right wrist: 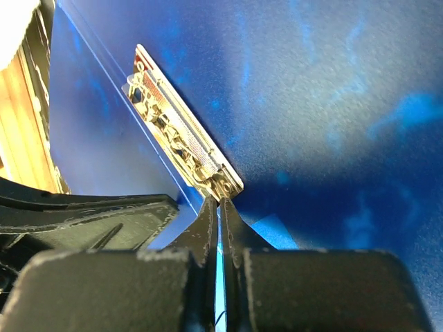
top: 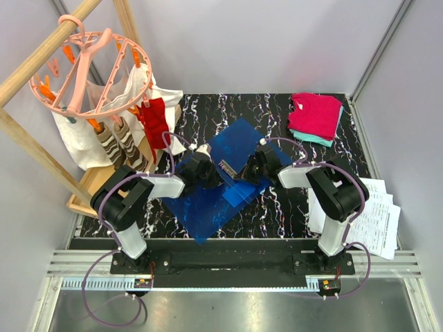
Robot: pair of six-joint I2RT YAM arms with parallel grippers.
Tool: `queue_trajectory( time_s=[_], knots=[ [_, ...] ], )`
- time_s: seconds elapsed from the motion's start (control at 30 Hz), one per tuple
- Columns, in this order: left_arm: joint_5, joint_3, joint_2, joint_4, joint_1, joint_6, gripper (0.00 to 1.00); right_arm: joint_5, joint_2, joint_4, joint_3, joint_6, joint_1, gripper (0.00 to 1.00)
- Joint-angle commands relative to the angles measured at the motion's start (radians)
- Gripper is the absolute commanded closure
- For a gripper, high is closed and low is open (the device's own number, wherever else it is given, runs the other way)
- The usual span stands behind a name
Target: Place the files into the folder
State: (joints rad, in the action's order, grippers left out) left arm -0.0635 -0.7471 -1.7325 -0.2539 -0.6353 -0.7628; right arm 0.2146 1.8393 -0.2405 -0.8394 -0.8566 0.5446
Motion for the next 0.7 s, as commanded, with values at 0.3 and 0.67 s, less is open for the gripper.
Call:
queue_trajectory(
  time_s=[0.3,0.67],
  knots=[
    [0.099,0.109,-0.075,0.196,0.026,0.059,1.0,-0.311,-0.006,0.283,-0.068,0.16,-0.026,1.0],
    [0.068,0.109,-0.044,0.188,0.025,0.092,0.99,-0.077,-0.075,0.251,-0.147,0.172,-0.047,1.0]
  ],
)
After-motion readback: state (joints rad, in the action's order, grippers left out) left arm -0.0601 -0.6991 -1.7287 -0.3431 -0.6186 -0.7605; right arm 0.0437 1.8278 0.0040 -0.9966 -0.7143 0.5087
